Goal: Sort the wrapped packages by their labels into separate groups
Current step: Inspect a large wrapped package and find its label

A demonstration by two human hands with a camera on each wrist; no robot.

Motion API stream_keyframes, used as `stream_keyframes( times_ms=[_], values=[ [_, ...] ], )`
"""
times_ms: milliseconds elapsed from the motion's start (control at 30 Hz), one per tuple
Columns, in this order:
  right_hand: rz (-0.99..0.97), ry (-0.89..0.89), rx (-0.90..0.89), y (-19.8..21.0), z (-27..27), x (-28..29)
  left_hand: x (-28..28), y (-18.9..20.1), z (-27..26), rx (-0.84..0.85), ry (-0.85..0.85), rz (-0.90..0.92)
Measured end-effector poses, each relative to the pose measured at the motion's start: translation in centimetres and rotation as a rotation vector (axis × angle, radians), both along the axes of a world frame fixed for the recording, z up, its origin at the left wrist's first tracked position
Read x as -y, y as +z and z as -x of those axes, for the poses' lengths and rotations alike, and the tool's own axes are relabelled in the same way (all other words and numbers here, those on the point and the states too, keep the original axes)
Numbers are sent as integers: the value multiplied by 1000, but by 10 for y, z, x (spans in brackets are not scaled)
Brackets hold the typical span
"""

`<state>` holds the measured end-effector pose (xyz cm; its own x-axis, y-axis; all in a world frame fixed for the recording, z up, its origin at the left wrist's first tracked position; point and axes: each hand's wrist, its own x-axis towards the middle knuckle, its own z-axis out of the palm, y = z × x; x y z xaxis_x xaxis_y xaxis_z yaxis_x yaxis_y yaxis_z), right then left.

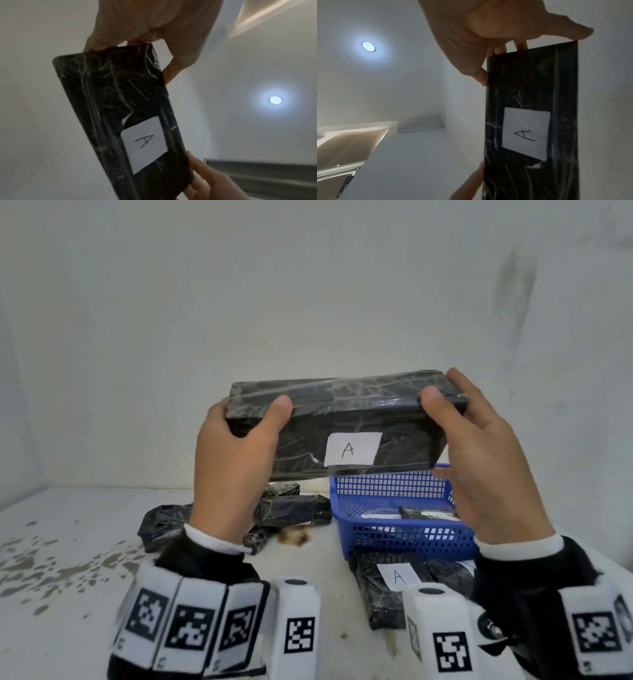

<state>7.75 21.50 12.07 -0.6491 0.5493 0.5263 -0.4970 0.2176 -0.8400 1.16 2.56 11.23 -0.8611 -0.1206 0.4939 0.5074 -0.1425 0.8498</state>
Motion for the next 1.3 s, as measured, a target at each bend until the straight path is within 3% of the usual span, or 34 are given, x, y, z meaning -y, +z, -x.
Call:
stream_keyframes(
  times_ms=[133,367,833,1300],
  values=[
    [48,24,-31,4,-3,-4,3,2,1,42,-136,-24],
    [44,130,-145,6,-5,-7,8,9,1,-13,-117,-131],
    [-76,108,-84,3,-4,-12,10,10,-5,-137,-135,-47],
    [-224,37,-36,-4,-1,-2,11,10,-9,-107,-139,-14]
  ],
)
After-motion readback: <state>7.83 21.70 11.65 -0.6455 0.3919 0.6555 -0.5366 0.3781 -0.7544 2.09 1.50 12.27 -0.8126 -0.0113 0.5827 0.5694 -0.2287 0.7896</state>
